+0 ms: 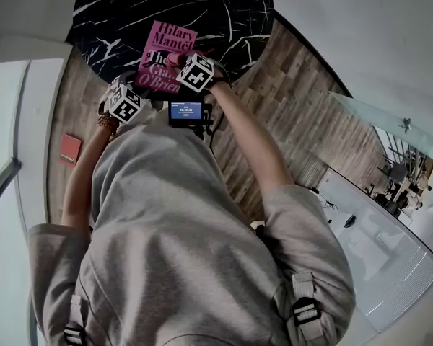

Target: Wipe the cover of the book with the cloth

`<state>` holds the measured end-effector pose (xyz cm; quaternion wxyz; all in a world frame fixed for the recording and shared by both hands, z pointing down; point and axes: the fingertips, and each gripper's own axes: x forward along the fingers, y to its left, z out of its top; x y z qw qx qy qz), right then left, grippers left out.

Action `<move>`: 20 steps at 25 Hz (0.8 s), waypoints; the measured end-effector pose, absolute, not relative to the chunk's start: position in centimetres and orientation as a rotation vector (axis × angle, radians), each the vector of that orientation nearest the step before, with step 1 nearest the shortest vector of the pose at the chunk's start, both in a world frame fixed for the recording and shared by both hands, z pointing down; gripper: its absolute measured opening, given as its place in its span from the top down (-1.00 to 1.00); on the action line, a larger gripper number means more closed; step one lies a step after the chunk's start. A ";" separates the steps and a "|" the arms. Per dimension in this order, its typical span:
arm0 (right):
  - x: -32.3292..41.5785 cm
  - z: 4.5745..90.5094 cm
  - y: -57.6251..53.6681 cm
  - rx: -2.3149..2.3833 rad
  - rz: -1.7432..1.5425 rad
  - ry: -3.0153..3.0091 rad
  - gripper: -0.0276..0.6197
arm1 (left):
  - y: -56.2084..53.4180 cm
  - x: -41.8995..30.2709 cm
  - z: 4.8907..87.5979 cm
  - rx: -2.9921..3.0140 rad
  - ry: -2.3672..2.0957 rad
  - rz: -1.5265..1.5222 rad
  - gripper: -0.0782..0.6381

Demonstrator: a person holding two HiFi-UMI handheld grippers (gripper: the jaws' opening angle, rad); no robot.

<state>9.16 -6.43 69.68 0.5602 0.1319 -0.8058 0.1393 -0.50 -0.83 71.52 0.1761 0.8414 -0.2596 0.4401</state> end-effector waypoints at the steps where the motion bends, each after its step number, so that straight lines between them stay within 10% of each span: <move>1: 9.1 69.7 -6.3 0.305 0.332 -1.896 0.60 | -0.8 -0.5 71.6 2.383 -0.734 1.247 -0.03; 20: 8.4 70.1 -3.2 0.166 0.394 -1.882 0.60 | -0.8 -0.4 71.7 2.392 -0.713 1.236 -0.04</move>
